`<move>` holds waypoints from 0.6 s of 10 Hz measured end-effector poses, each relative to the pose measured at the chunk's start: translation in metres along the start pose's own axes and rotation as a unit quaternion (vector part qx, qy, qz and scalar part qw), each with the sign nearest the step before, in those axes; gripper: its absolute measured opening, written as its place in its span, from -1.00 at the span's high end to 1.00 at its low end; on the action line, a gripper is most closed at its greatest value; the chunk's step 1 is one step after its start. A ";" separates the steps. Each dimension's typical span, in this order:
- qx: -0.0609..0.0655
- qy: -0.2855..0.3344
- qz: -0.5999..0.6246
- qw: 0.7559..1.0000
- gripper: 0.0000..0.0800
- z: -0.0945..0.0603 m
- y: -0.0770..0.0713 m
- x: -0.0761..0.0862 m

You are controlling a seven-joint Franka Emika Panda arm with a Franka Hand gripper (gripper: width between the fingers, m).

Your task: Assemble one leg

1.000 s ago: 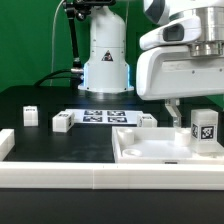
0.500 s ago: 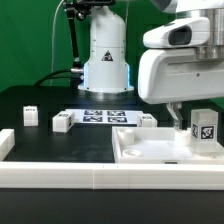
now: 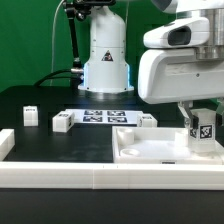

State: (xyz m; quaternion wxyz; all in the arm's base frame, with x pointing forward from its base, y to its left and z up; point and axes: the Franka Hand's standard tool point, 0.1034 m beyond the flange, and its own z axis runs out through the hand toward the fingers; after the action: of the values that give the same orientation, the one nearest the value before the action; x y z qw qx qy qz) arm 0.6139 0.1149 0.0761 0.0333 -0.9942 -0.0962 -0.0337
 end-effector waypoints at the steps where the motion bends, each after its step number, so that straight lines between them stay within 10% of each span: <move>1: 0.002 0.000 0.043 0.999 0.27 0.000 -0.001 0.000; 6: -0.001 0.003 0.272 0.962 0.27 0.002 0.000 0.001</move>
Offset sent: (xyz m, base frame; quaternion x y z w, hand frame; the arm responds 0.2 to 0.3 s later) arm 0.0028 0.0002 -0.0180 -0.0268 0.0017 0.2718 0.9620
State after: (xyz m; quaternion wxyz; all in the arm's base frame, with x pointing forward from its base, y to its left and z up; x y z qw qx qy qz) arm 0.6148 0.1151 0.0740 0.0405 -0.9828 0.1784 -0.0266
